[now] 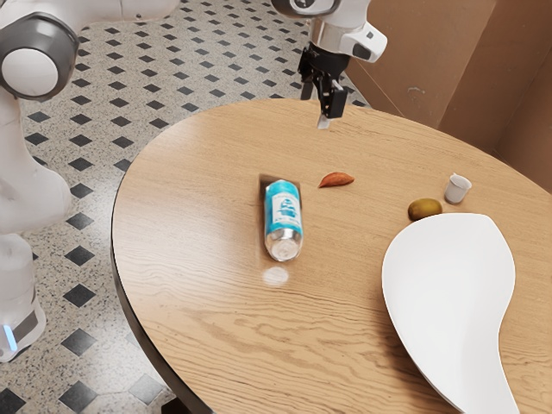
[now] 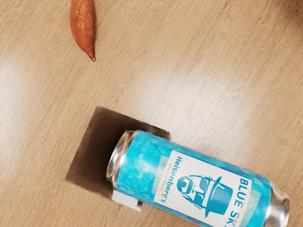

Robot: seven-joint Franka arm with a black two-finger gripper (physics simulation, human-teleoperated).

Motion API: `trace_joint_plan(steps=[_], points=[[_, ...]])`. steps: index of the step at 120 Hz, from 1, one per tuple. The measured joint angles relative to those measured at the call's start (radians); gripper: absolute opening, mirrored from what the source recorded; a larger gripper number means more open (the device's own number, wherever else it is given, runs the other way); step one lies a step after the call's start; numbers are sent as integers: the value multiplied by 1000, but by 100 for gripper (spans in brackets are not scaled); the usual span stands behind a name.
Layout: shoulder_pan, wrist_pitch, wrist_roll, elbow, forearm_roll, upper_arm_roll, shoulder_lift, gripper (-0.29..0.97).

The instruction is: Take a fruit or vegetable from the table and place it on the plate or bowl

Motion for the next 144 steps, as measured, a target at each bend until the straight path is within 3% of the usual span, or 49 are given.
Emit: trace_joint_plan(steps=[62,80,87,94,105,113,128,139,144], points=[[-20,1,-10,8,-2,15,10,66],[114,199,-11,-25,-51,-32,148,66],[230,261,-11,-16,-78,-133,199,66],[429,313,-4,24,-118,-328,254,66],[812,391,17,195,-210,-746,375,66],[1002,455,31,242,-247,-994,424,66],[1147,532,54,263,-279,-1129,488,66],[1245,565,71,352,-284,-1179,522,65],[1319,576,79,394,-285,-1245,549,65]])
